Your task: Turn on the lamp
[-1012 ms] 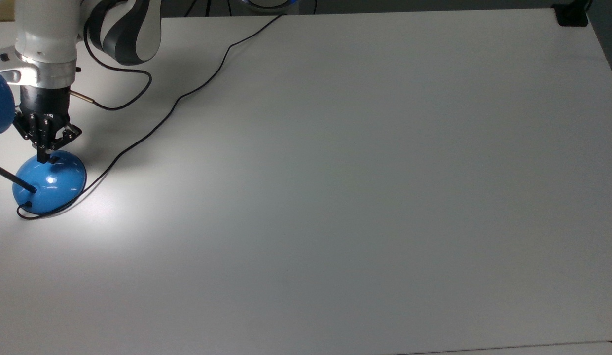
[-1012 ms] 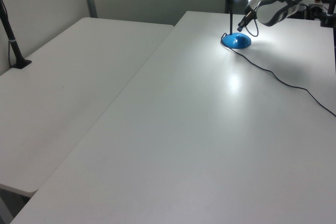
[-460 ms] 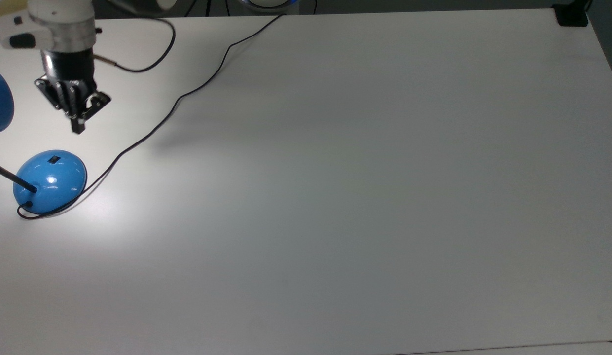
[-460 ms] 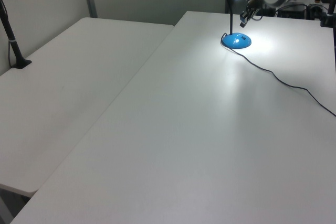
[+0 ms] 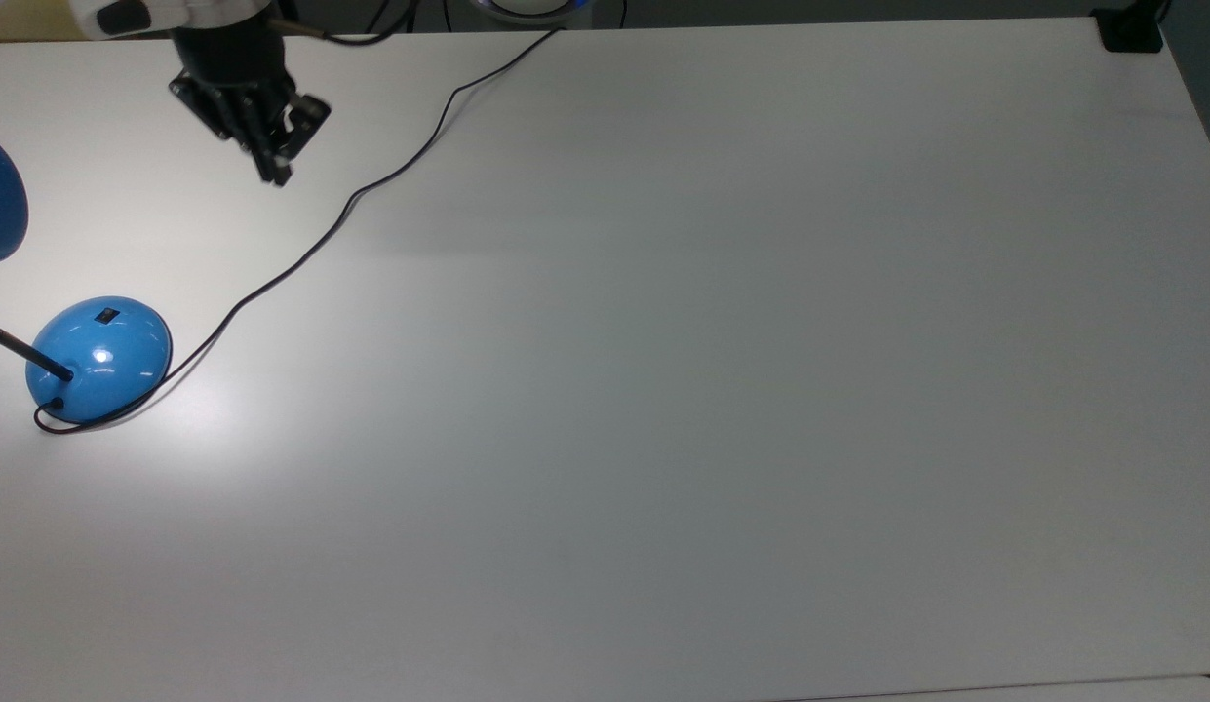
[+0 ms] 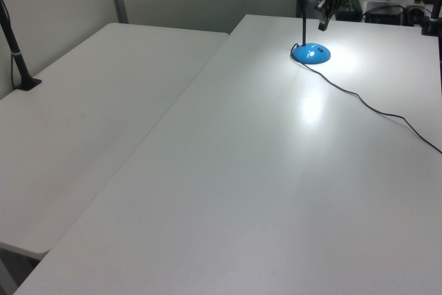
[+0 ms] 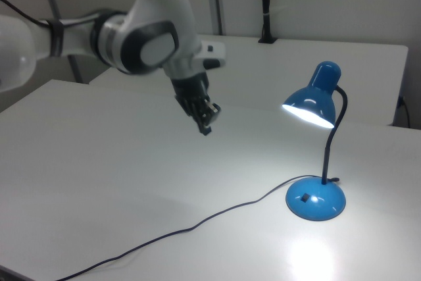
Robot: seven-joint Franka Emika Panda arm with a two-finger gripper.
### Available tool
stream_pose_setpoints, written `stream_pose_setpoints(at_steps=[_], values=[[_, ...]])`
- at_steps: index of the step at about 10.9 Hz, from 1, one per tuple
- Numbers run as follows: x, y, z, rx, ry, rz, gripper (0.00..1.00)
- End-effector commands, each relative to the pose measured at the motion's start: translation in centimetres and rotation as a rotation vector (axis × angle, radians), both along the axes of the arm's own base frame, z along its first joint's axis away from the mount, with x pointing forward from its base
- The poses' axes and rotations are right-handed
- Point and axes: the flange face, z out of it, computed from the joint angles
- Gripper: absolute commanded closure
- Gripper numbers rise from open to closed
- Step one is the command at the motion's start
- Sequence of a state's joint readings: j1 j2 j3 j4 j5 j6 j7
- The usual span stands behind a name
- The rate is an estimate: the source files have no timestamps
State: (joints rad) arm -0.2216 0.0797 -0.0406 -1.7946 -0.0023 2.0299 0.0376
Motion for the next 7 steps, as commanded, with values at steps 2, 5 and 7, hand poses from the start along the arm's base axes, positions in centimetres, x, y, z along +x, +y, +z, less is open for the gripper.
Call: stream_pose_setpoints(at_steps=[2, 5, 7], values=[[-1.8, 4.2, 6.1, 0.06, 0.207, 0.121, 0.0], [-1.5, 6.8, 6.4, 0.036, 0.209, 0.095, 0.0], [-1.5, 6.8, 6.4, 0.027, 0.209, 0.096, 0.0]])
